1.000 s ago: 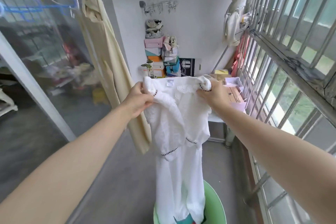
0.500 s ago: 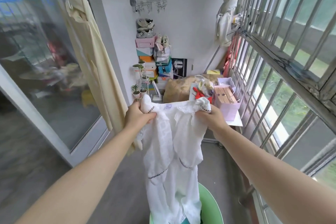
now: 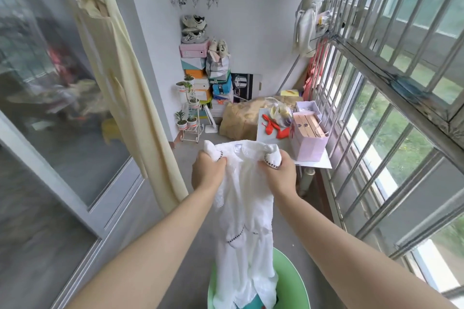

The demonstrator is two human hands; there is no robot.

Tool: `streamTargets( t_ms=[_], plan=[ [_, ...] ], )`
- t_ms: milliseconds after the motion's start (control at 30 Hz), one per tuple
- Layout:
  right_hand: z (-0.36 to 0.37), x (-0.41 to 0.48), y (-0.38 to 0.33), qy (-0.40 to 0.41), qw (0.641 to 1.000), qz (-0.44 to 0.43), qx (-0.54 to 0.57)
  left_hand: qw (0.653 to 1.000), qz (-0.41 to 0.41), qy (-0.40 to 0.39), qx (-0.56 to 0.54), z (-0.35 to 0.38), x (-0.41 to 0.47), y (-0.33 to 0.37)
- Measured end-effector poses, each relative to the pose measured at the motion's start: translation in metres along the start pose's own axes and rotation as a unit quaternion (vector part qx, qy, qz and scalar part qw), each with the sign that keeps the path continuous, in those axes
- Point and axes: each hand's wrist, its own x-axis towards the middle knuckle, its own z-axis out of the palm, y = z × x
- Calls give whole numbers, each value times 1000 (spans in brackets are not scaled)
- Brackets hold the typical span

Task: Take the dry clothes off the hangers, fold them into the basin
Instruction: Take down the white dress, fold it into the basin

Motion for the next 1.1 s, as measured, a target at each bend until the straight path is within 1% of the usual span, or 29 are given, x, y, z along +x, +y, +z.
streamTargets(
  t_ms=[67, 133, 233, 333, 433, 500, 533, 567, 633, 667, 733, 833, 867, 900, 967, 1000, 1100],
  plan=[
    [10, -4, -2, -20, 1000, -18, -7, 1000, 4, -6, -15, 5, -1, 3],
    [20, -6, -3, -47, 999, -26, -5, 998, -1, -24, -57, 10, -4, 10],
    [28, -6, -5, -89, 995, -50, 8, 982, 3, -97, -164, 15, -6, 18],
    [24, -3, -11, -127, 991, -32, 41, 947, 16, -213, -241, 14, -3, 19],
    [19, 1, -19, -212, 969, 46, 121, 896, 55, -327, -297, 7, -2, 18],
    [15, 4, -21, -251, 956, 81, 129, 875, 85, -369, -303, 5, -1, 15],
    [14, 6, -22, -266, 952, 87, 125, 874, 94, -374, -295, 4, 0, 15],
    [11, 7, -23, -278, 949, 90, 119, 885, 102, -363, -273, 4, 0, 13],
    [6, 7, -27, -299, 945, 81, 102, 919, 119, -307, -219, 6, 1, 12],
    [4, 7, -29, -299, 948, 67, 90, 933, 121, -277, -198, 7, 2, 11],
    [0, 6, -33, -269, 960, 37, 68, 945, 122, -240, -187, 7, 3, 15],
    [-10, 8, -29, -189, 977, 14, 102, 935, 153, -255, -195, -4, 4, 34],
    [-17, 10, -24, -187, 976, 8, 112, 929, 167, -263, -201, -9, 5, 43],
    [-24, 10, -18, -212, 971, 2, 110, 922, 182, -270, -209, -16, 5, 54],
    [-36, 7, -6, -298, 951, -9, 85, 908, 211, -280, -227, -31, 4, 76],
    [-40, 3, 1, -325, 943, -5, 72, 901, 220, -288, -238, -37, 2, 87],
    [-44, -4, 9, -367, 927, 26, 68, 879, 245, -296, -281, -49, -6, 118]
  ],
)
